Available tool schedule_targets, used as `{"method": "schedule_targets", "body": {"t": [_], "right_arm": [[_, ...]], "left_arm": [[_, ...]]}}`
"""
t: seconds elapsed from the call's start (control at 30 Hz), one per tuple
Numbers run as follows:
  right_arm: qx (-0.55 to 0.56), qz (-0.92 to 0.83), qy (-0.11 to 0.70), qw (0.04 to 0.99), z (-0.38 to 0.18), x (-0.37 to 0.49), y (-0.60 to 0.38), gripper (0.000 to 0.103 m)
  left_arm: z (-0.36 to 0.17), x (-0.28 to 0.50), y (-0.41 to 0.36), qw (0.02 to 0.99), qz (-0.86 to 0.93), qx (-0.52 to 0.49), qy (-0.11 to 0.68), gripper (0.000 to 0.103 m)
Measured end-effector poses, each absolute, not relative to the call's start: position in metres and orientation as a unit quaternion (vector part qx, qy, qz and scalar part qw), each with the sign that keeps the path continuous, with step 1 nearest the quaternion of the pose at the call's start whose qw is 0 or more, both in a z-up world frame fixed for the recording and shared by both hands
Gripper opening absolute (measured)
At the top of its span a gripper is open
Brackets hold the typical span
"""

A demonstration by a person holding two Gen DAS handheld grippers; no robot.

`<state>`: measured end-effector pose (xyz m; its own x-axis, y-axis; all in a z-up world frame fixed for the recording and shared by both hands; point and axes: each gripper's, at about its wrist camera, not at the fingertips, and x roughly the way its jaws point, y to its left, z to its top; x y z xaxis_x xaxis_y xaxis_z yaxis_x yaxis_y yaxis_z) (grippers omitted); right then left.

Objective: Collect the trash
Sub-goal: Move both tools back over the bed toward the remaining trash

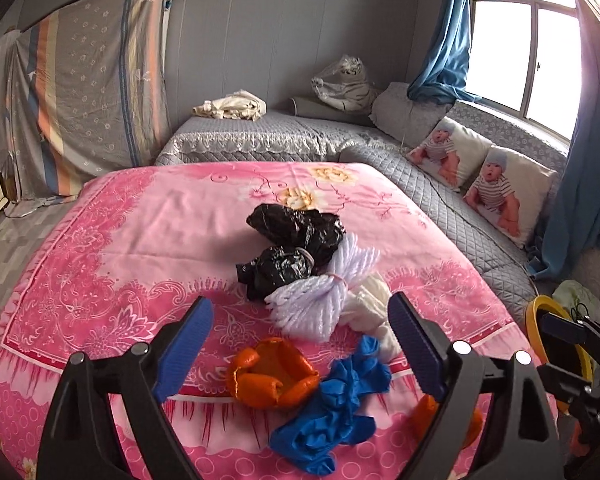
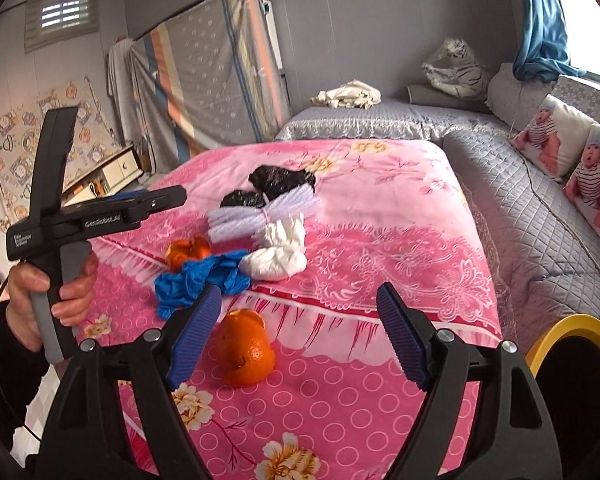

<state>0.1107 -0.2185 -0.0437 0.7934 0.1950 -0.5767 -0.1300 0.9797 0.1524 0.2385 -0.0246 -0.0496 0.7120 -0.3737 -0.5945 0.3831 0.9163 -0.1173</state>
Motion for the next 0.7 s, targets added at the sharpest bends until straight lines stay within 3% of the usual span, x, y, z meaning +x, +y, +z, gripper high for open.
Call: {"method": "schedule_targets", "body": {"t": [0.5,0.7], "right_arm": [[0.03,0.101,0.383,0.918,-0.087,0.144,-0.199,0.075],[0.029,0.112,0.389,0.914,-0.092,0.152,-0.195,0.075]], "left_arm": [[-0.08,0.272,-0.04,0.902,-0.226,0.015,0.368,0.085],[-0.088,0.28,-0.043,0.894,-0.228,0.016,0.385,0.075]]}}
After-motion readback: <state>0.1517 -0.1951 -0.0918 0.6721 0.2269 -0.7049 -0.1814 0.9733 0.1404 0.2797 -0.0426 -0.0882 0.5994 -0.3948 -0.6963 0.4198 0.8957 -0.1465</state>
